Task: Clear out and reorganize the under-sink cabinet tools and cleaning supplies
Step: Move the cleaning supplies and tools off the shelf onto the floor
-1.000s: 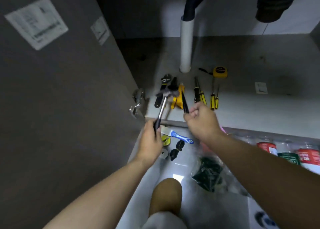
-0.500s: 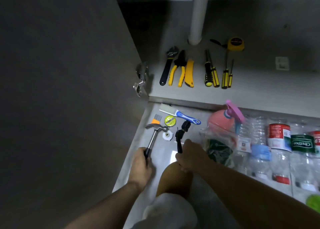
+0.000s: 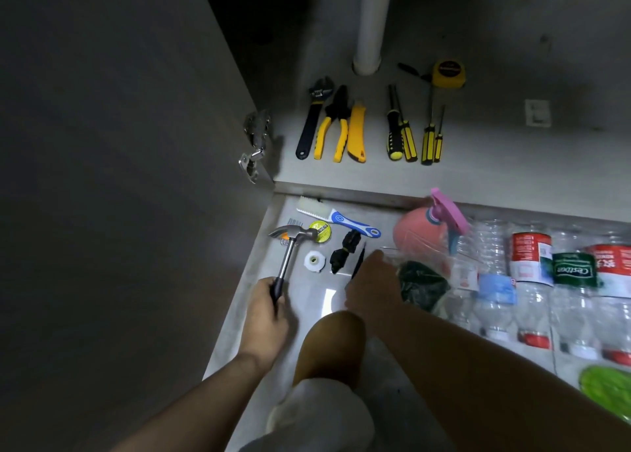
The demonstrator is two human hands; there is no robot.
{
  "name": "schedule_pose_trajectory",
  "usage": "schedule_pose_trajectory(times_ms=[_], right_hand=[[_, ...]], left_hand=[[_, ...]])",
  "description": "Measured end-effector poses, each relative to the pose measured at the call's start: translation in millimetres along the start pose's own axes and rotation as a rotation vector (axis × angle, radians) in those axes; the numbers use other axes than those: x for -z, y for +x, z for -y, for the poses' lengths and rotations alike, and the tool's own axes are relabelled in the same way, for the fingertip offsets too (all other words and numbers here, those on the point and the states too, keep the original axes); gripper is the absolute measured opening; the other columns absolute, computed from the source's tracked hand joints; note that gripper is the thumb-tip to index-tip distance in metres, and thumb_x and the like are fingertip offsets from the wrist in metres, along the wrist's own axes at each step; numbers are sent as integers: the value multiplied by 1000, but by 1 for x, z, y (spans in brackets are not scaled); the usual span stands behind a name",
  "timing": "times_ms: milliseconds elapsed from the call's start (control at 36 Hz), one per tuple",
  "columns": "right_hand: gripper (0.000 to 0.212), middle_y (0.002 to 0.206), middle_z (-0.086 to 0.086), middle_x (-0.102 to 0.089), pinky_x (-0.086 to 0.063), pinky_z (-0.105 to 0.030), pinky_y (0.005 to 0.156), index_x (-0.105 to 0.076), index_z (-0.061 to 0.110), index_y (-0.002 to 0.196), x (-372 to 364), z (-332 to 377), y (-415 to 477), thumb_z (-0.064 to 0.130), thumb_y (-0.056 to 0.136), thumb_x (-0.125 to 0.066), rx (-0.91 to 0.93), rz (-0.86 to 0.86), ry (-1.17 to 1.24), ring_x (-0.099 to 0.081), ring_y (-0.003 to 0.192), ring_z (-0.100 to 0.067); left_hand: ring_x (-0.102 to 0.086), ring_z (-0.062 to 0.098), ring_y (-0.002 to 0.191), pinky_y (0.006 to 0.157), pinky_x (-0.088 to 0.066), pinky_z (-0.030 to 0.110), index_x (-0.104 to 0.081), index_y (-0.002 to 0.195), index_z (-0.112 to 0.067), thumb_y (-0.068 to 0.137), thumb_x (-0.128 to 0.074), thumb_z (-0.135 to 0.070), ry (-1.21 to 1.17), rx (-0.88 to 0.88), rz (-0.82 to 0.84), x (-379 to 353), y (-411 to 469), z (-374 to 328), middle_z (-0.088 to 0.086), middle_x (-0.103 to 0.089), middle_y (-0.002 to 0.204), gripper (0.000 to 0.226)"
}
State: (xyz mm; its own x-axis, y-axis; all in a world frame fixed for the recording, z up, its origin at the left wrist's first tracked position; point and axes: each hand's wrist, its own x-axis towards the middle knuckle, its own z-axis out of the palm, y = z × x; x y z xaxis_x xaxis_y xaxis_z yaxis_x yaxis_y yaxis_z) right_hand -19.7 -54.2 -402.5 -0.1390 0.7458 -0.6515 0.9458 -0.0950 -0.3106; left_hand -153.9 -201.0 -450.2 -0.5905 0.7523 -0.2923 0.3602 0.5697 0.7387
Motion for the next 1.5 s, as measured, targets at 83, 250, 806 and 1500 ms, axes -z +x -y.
schedule_pose_trajectory(times_ms=[83,250,806,1500], right_hand=[[58,129,-17,-55,-49,-36,96,-34,3,131,4,1,1,11,85,-70,15,5,17,-57,120,-31],[24,100,-11,-74,-57,-34,81,-59,4,112,46,1,-10,12,89,-63,216,231,77,-71,93,-27],[24,62,-10,-60,-46,-25,48,-58,13,78,191,26,-163,27,97,-60,334,-70,969,-55,48,-18],[27,123,-11,-62,-48,-35,90,-58,10,119,-34,-68,-89,20,94,-56,352,245,-395,-60,114,-29]], left_hand=[[-53,-5,95,75,-38,3,-53,110,-23,100,-49,-5,-3,-33,2,-1,3,-5,-9,-57,100,22],[-57,0,99,83,-43,14,-53,113,-31,98,-52,-7,-25,-23,70,-5,6,-19,-12,-60,105,28],[-57,15,89,83,-47,35,-43,107,-3,92,-67,3,54,-543,492,114,-52,-293,17,-64,95,29],[-65,22,101,92,-51,31,-70,109,-8,100,-56,-15,684,-339,701,78,49,-152,6,-71,110,19]])
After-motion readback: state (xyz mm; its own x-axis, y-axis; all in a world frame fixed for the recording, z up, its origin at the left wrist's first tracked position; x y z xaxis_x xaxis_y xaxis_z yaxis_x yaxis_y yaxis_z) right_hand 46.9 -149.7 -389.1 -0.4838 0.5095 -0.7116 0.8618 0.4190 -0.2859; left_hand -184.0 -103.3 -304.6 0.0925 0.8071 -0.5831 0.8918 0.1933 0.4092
